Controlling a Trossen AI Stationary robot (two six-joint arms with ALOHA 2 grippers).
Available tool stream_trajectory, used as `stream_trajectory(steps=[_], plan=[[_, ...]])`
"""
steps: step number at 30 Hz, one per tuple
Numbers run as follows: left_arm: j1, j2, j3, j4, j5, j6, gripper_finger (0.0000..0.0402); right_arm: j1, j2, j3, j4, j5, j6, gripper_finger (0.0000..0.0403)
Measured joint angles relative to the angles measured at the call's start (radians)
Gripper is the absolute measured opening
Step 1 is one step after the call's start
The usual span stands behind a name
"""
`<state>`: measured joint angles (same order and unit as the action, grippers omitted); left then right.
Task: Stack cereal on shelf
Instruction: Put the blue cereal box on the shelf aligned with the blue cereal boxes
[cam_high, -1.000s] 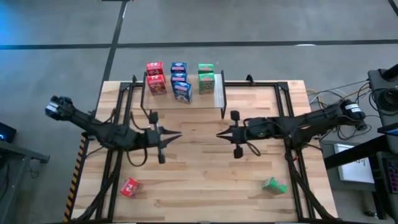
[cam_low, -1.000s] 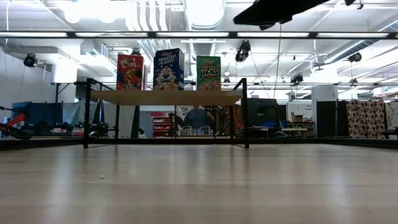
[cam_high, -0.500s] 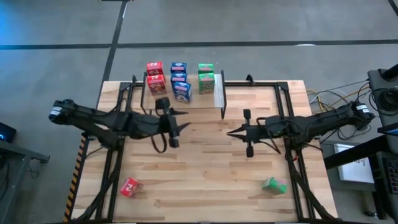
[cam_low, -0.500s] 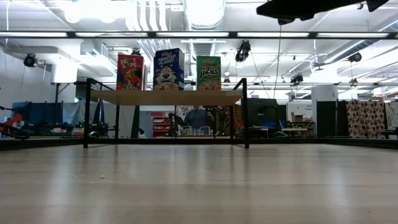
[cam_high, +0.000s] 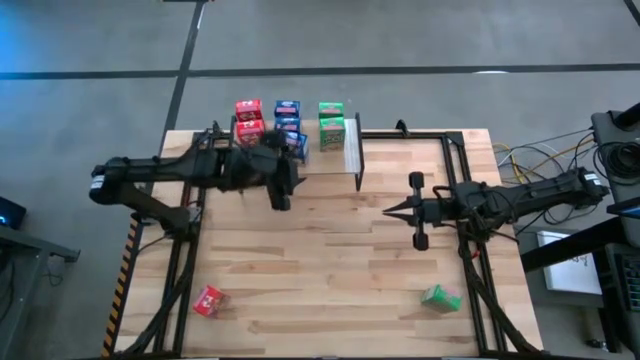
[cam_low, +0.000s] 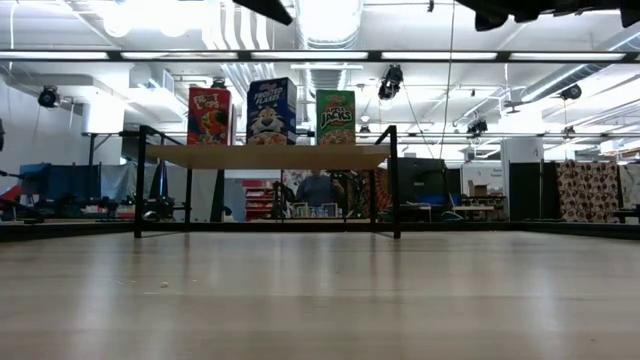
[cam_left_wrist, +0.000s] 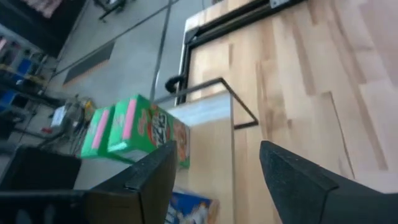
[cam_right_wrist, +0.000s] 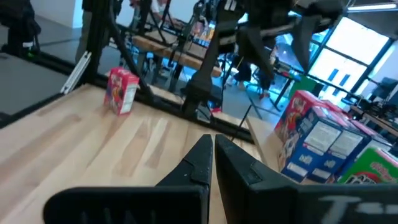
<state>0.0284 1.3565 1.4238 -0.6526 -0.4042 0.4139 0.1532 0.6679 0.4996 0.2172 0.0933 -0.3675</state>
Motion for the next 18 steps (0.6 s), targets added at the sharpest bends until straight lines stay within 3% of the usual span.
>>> stream_trajectory(steps=[6,18], plan=[[0.120,0.011,0.022,-0.015,0.156,0.134,0.0215,0.000,-0.035,-0.013,0.003,-0.045,-0.016,0.0009],[0.316,0.013,0.022,-0.022,0.318,0.206,0.0215,0.000,-0.099,-0.043,0.007,-0.050,-0.044,0.0009]])
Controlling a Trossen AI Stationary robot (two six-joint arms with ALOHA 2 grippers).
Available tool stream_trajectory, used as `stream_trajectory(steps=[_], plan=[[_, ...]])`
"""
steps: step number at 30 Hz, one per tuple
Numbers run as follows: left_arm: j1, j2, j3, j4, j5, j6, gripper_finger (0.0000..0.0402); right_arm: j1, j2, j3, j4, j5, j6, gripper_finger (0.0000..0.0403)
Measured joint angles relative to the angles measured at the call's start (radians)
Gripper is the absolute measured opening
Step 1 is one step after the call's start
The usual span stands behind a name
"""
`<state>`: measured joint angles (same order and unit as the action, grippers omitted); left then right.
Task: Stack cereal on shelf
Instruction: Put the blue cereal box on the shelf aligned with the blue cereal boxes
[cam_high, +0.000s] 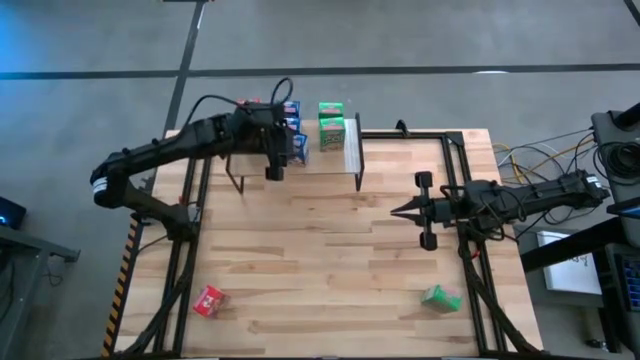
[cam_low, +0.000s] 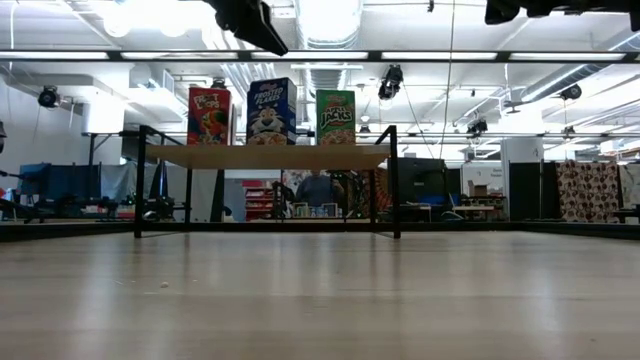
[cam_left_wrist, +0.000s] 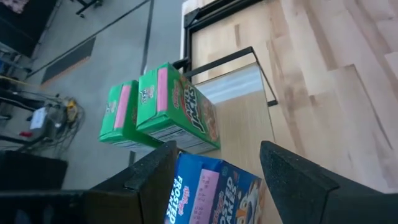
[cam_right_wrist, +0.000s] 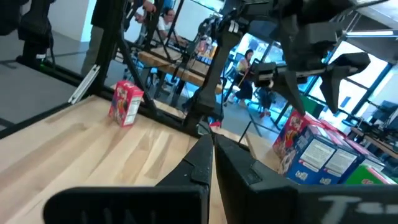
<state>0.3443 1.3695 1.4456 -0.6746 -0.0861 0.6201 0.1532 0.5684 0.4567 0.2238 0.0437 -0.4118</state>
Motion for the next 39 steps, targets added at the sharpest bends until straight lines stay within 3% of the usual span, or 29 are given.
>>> stream_trajectory(steps=[4,20,39], plan=[[0.042,0.013,0.000,0.000,0.059,0.000,0.0215,0.000,-0.022,-0.007,0.000,0.000,0.000,0.0009],[0.080,0.081,-0.002,-0.042,0.073,0.033,0.0215,0.000,-0.032,-0.015,-0.002,0.000,0.001,0.0009],[0.082,0.081,-0.002,-0.045,0.069,-0.179,0.0215,0.000,-0.031,-0.015,-0.002,0.001,0.000,0.0009]])
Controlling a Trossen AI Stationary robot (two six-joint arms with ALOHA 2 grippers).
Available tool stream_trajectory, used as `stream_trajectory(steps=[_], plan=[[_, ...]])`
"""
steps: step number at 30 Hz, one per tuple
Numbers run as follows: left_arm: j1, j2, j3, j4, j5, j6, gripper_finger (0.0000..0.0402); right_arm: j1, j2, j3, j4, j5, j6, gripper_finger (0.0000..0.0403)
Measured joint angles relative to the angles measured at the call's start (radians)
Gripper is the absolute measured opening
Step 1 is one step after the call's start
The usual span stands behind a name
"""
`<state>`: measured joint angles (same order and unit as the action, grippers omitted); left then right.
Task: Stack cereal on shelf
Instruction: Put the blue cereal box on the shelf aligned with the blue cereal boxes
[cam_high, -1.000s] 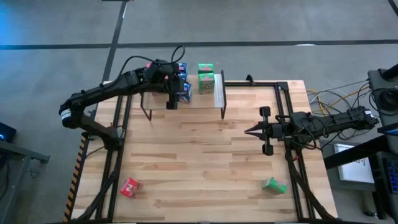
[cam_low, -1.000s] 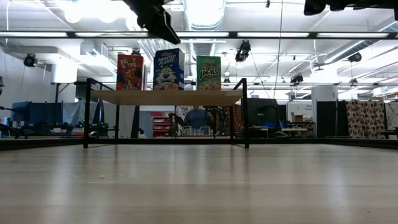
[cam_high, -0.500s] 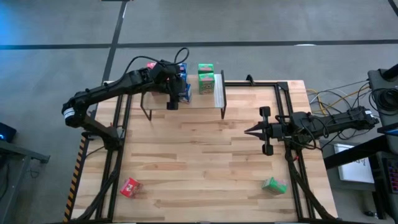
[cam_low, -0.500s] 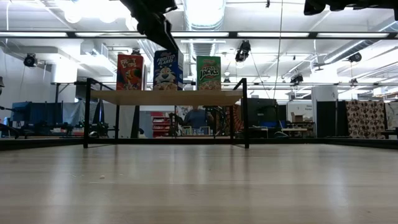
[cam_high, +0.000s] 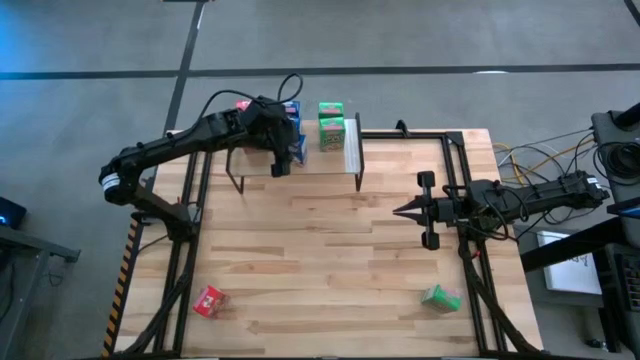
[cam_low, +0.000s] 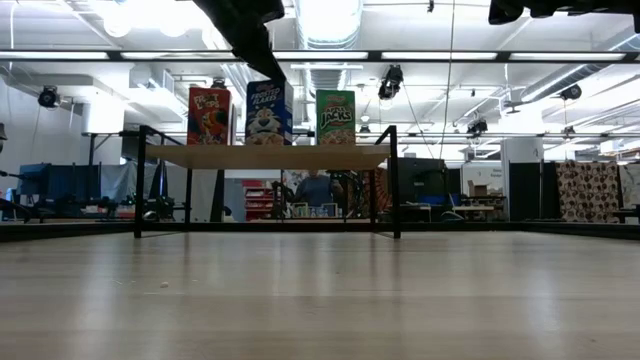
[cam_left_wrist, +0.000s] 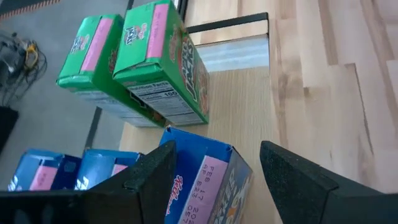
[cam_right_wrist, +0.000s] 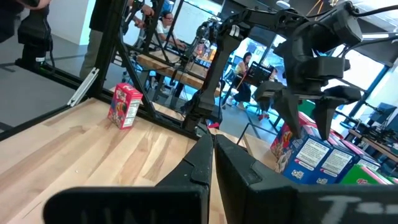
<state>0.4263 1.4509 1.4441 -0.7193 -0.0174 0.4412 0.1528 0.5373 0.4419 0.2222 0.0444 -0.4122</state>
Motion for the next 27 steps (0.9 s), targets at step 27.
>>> stream_trajectory(steps=[27], plan=[[-0.010,-0.010,0.151,-0.243,-0.167,-0.133,0.0170,0.000,0.000,0.000,0.000,0.001,-0.003,0.0009]])
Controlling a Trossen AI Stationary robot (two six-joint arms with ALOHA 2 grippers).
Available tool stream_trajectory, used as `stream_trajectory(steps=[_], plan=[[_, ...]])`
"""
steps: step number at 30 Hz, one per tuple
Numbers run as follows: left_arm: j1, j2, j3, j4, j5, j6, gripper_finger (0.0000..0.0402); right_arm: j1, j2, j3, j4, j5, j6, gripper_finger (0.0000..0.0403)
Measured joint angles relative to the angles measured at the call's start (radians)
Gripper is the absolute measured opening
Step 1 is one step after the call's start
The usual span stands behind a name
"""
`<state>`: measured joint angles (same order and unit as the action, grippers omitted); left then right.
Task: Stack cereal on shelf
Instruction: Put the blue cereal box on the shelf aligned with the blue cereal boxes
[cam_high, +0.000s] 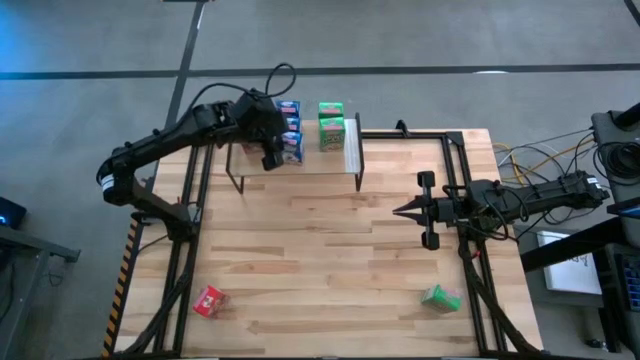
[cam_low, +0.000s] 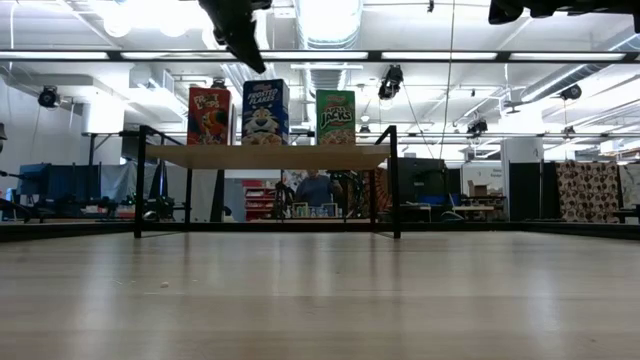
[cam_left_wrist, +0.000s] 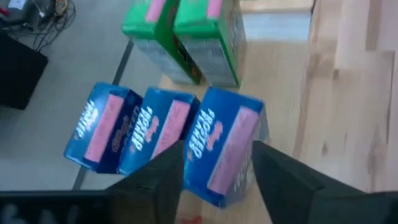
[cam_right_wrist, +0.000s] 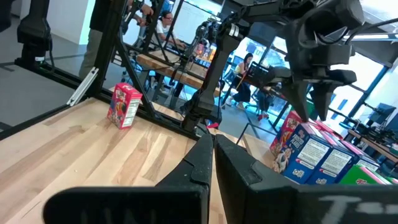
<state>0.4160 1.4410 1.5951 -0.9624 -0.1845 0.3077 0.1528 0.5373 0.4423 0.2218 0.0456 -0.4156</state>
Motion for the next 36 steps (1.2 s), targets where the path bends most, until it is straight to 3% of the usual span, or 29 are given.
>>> stream_trajectory(steps=[8,10,16,36], plan=[[0.000,-0.004,-0.002,-0.022,-0.022,-0.014,0.0022,0.000,0.000,0.000,0.000,0.000,-0.004,0.0009],[0.000,-0.004,-0.002,-0.044,-0.068,-0.027,0.0006,0.000,0.000,0.000,0.000,0.000,-0.004,0.0009],[0.001,-0.004,-0.002,-0.088,-0.167,-0.090,0.0018,0.000,0.000,0.000,0.000,0.000,-0.004,0.0009],[0.000,0.029,-0.003,-0.091,-0.166,-0.152,0.0000,0.000,0.000,0.000,0.000,0.003,-0.004,0.0009]])
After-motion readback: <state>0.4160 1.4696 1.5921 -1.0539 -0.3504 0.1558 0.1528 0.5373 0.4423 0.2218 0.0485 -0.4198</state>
